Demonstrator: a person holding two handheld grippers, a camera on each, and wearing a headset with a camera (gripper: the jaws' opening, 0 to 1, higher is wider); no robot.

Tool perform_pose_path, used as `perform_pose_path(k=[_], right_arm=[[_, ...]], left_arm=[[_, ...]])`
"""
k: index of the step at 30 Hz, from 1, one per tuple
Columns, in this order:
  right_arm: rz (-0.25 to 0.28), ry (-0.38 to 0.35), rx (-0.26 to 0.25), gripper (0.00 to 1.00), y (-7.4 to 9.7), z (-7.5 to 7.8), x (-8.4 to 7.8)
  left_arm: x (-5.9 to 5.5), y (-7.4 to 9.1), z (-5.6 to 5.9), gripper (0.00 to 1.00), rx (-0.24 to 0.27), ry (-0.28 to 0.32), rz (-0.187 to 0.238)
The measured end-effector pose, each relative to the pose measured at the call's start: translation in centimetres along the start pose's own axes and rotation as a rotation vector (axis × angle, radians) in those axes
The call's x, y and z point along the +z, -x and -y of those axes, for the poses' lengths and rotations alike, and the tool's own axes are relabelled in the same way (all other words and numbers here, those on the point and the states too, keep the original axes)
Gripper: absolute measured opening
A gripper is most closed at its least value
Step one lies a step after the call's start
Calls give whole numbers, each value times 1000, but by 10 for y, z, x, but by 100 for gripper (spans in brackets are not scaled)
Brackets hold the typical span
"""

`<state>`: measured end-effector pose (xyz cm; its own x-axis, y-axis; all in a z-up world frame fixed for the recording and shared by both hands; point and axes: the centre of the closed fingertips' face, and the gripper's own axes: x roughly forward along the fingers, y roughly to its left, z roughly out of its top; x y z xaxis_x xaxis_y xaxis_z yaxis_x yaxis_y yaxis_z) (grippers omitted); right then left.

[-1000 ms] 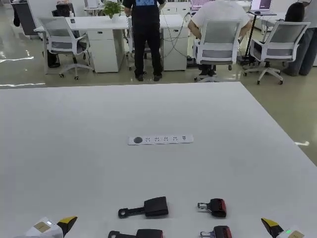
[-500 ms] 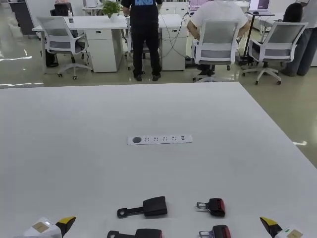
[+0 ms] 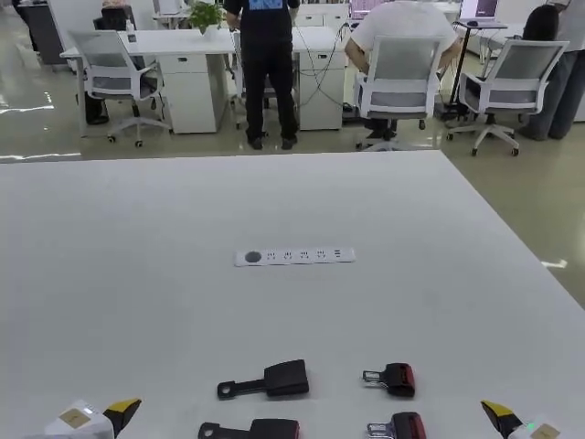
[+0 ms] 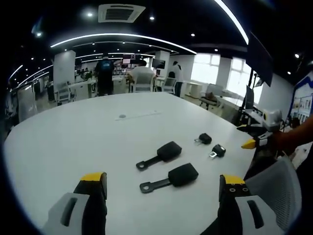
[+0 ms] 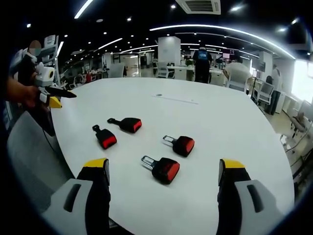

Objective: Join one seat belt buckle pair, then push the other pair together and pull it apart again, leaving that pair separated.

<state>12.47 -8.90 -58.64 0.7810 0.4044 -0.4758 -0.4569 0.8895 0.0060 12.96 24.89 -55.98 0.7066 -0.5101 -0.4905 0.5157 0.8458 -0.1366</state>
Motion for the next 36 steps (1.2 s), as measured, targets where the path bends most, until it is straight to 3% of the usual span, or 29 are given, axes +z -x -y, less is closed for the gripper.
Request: perform_pose_path(k=[13,17,36], right_arm=[[-3,-3,0,92,7,1,-6],[-5,-2,0,92,9,2,-8],[-3,-4,-3,91,18,0,-10]], left_arm=[[0,4,5,98,-2,-8,-2],[0,6,13,98,-7,-11,-6],[-2,8,24,97,-26,-9,-5]])
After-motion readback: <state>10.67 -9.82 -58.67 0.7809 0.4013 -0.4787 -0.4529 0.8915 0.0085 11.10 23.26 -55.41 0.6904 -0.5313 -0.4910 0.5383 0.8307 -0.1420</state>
